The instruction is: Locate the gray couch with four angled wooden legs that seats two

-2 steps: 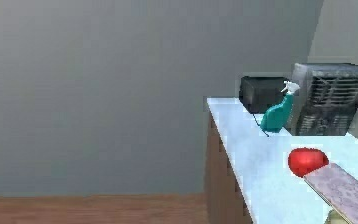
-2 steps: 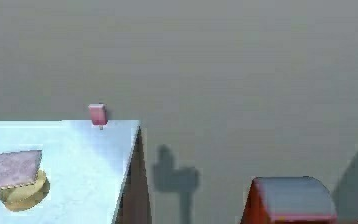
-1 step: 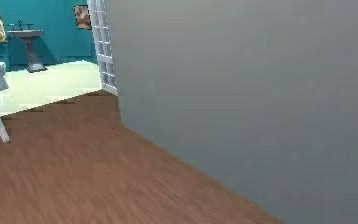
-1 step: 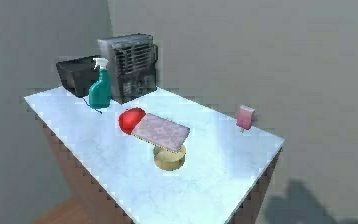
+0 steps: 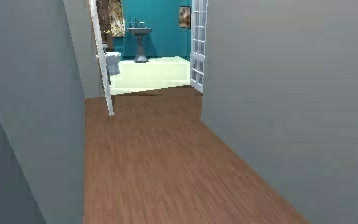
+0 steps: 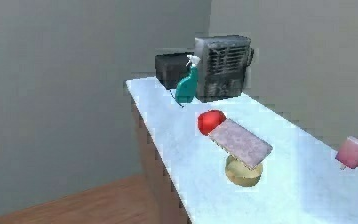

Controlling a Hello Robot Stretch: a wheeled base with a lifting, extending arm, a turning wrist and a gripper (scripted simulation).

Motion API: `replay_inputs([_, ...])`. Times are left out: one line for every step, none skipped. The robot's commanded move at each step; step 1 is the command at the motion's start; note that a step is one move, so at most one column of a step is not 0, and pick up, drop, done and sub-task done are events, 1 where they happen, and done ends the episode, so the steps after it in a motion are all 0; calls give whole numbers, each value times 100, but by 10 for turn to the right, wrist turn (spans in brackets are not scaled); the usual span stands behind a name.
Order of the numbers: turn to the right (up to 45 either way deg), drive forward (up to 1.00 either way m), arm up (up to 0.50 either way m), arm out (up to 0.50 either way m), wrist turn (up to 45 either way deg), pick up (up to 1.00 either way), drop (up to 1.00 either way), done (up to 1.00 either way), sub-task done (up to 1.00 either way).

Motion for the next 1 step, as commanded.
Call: replay_inputs([0,40,0,0,0,0,0,0,0])
